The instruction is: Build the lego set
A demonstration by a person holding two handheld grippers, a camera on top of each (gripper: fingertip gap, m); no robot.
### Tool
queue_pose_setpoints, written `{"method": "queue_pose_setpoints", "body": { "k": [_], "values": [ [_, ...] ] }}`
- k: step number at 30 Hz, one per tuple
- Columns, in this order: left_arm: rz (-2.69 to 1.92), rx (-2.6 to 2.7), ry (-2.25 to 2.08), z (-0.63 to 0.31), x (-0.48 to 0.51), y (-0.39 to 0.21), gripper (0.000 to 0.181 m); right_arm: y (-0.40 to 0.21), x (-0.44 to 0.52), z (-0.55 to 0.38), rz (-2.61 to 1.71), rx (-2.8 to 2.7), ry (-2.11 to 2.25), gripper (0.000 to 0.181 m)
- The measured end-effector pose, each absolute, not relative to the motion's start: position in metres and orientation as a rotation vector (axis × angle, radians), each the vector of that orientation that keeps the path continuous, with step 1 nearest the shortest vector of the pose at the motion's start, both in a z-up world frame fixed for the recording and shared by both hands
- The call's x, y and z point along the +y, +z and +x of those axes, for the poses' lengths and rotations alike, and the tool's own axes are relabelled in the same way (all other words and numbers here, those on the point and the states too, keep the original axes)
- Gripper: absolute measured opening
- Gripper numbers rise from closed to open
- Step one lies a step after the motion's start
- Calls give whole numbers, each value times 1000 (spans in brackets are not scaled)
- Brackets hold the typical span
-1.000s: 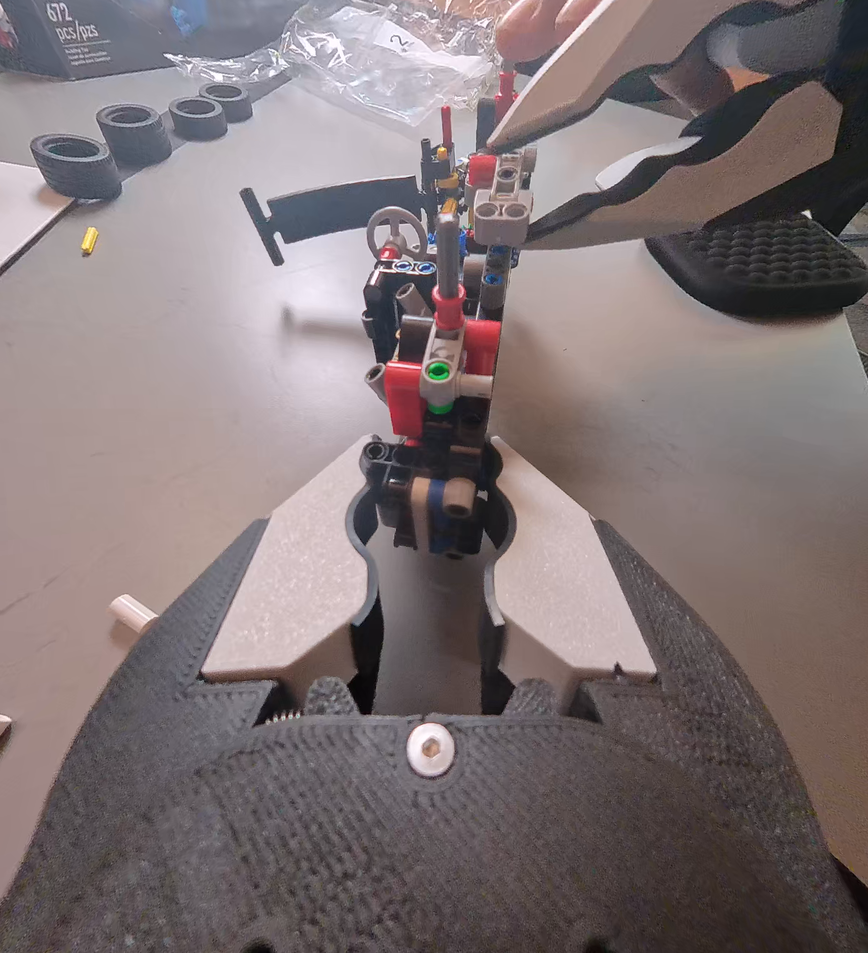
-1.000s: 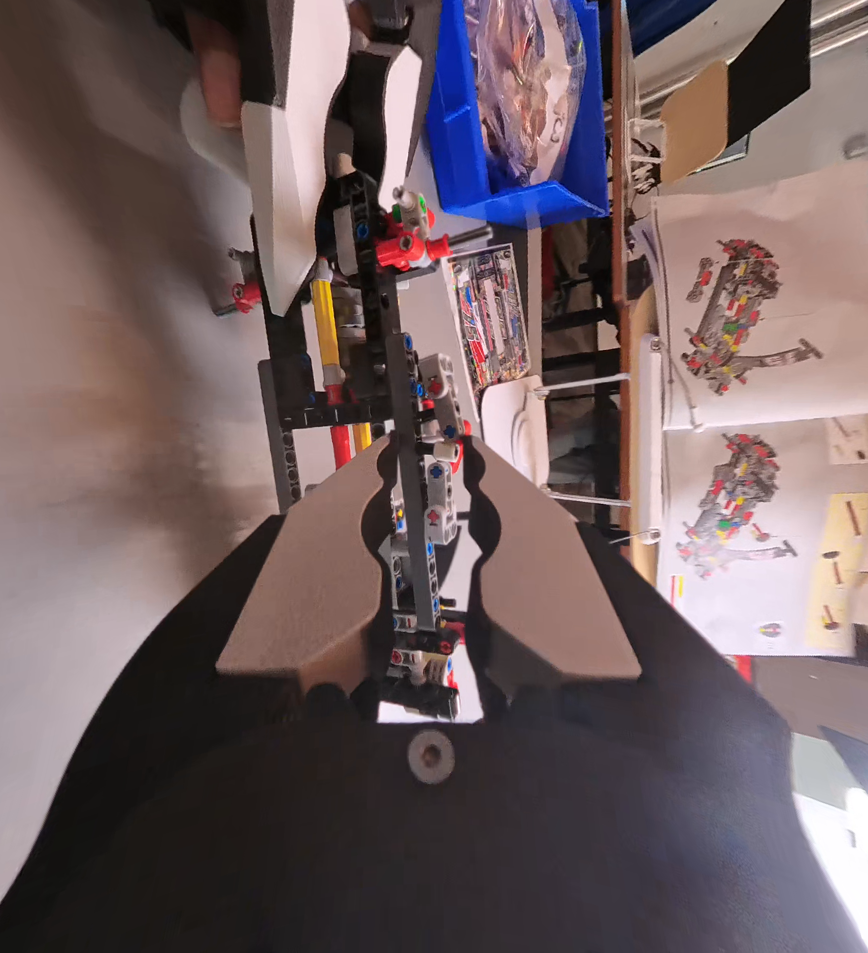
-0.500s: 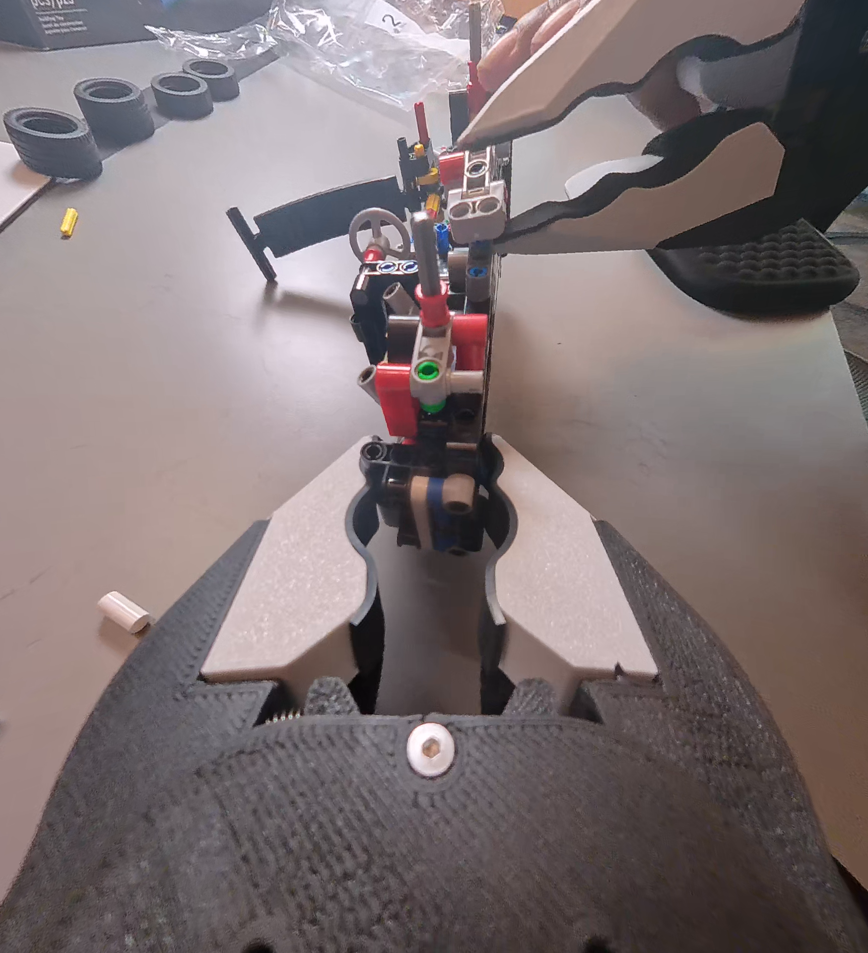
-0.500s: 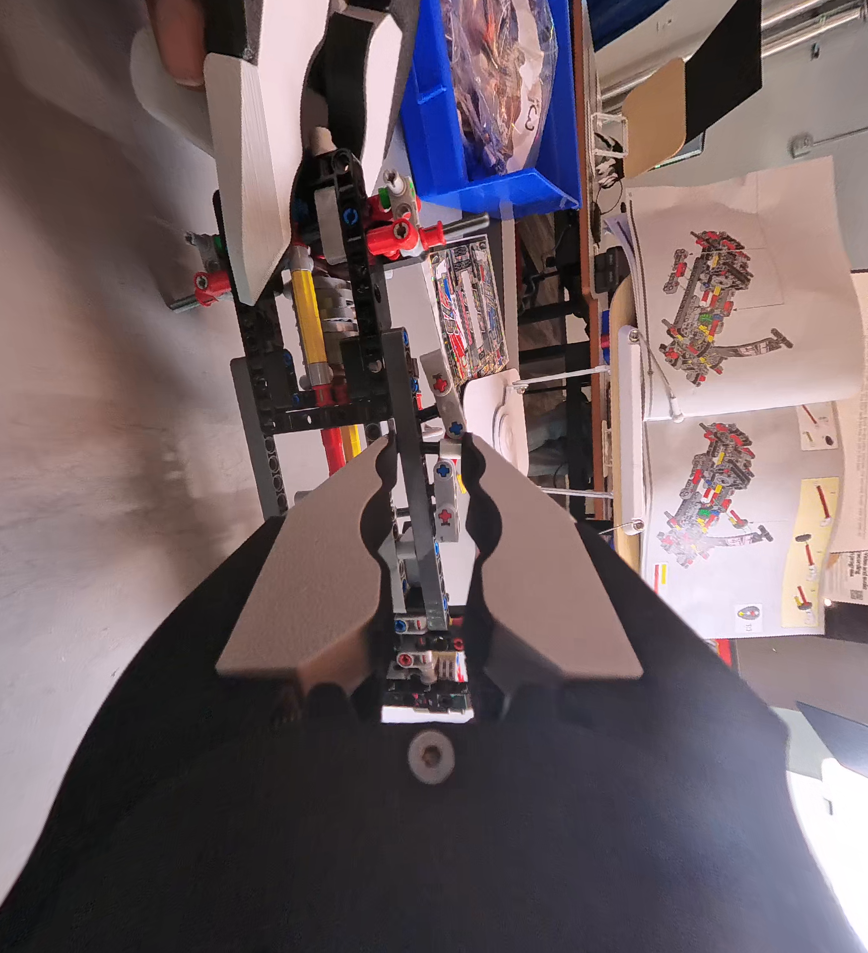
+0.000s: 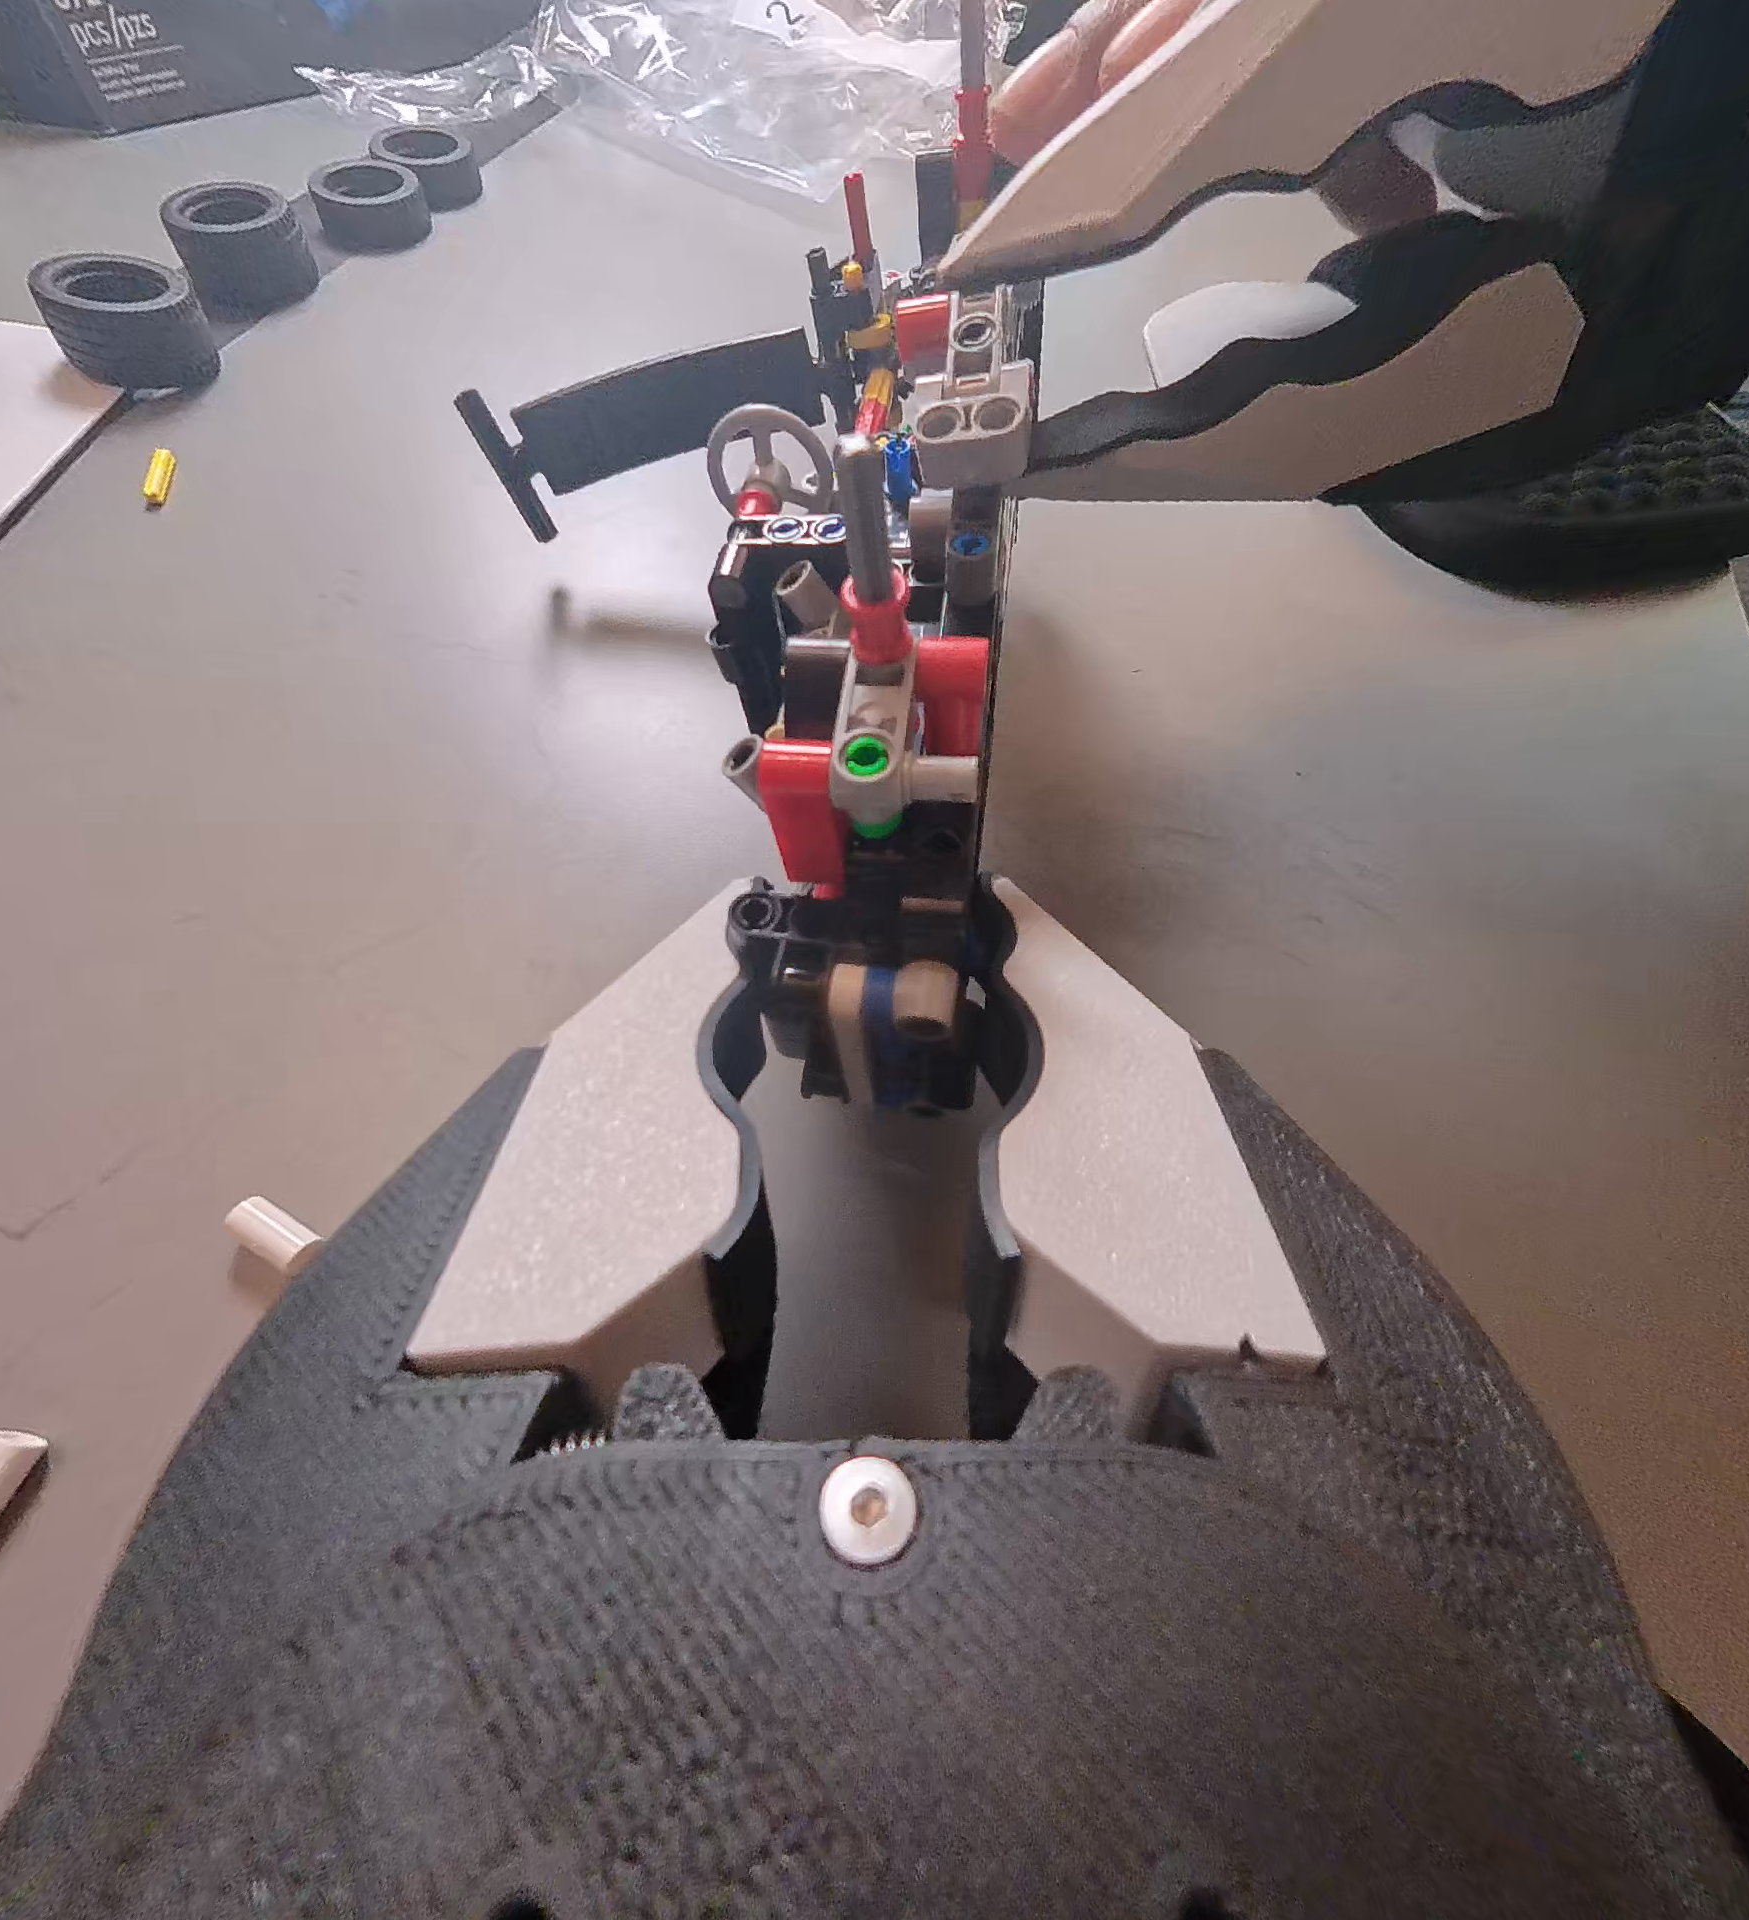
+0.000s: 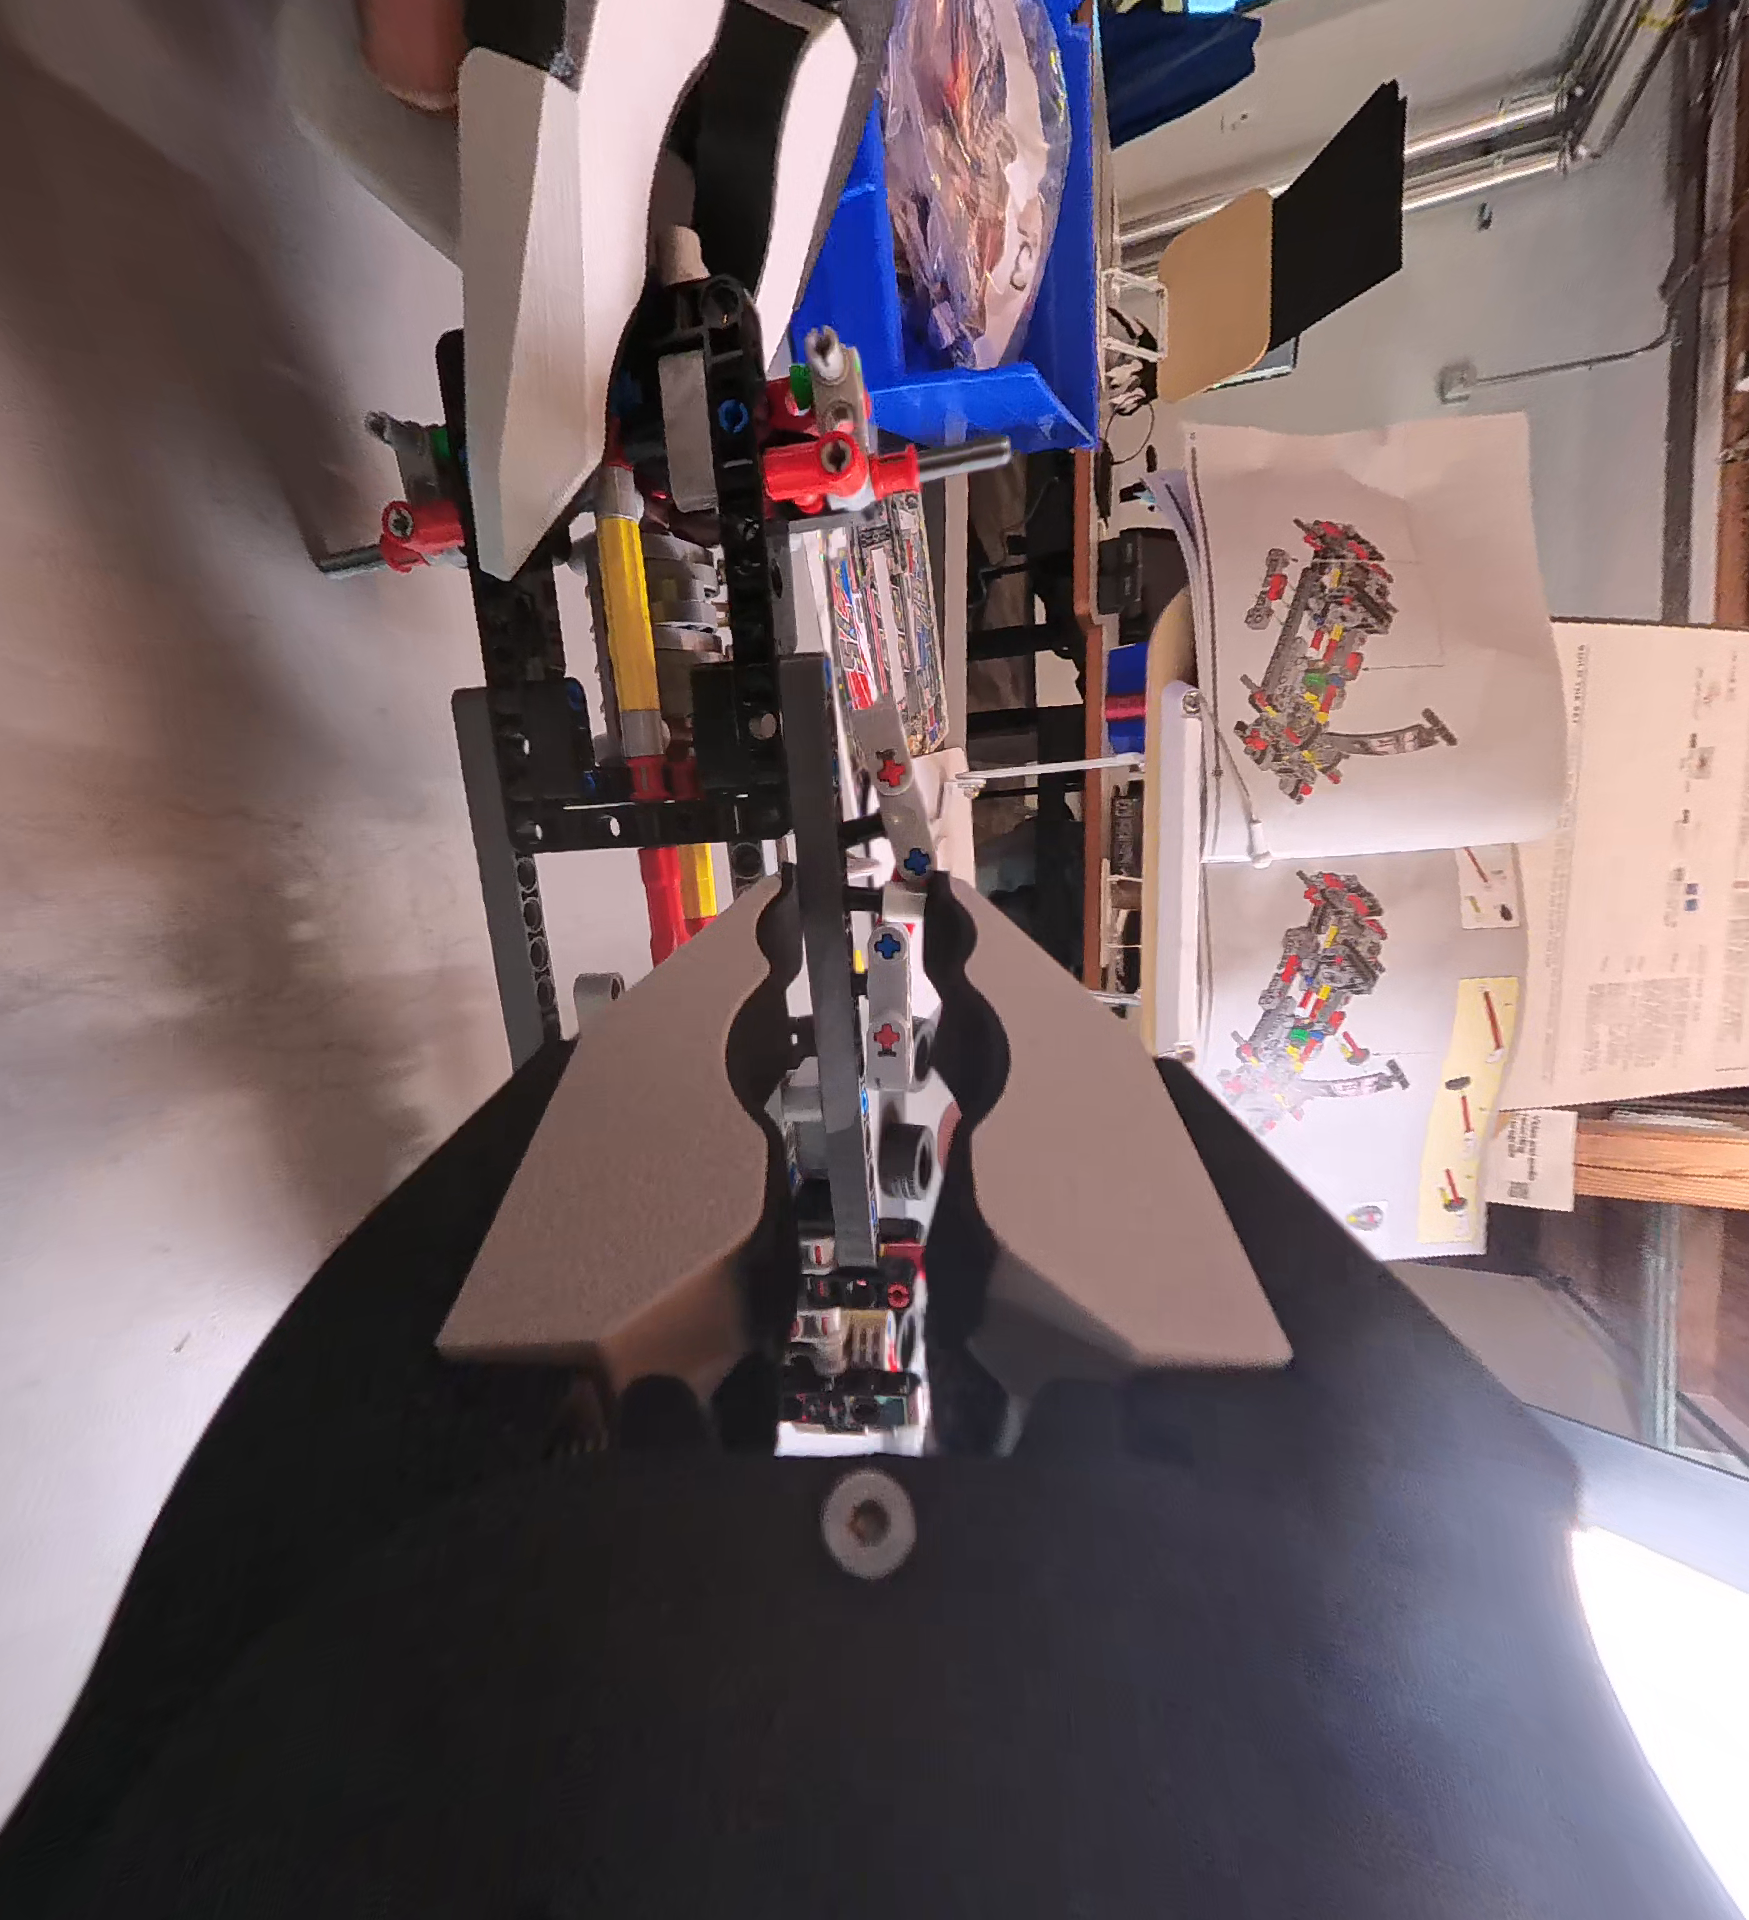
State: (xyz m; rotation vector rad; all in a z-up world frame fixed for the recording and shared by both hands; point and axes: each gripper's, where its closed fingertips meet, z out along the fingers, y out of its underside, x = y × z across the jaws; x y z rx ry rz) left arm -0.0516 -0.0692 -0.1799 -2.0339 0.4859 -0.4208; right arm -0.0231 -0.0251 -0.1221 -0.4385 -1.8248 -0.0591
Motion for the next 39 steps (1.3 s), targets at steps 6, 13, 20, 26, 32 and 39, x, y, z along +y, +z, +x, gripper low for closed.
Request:
{"method": "queue_pose_setpoints", "body": {
  "k": [6,13,20,26,32,39],
  "values": [
    [-2039,494,-412,-51,-70,-180,37,-122,-26,-22,-397,-1811,-100,20],
    [-2051,480,-422,-51,-70,-180,37,-123,-25,-22,-446,-1881,-56,23],
    [-2049,467,-434,-51,-70,-181,37,-123,-24,-25,-418,-1845,-118,23],
    [-2049,479,-406,-51,-70,-181,37,-123,-23,-24,-383,-1894,-111,21],
    [-2056,499,-381,-51,-71,-181,37,-123,-24,-23,-304,-1878,-180,21],
    [-2064,515,-353,-50,-71,-181,37,-122,-25,-21,-234,-1903,-241,21]
  ]
}}
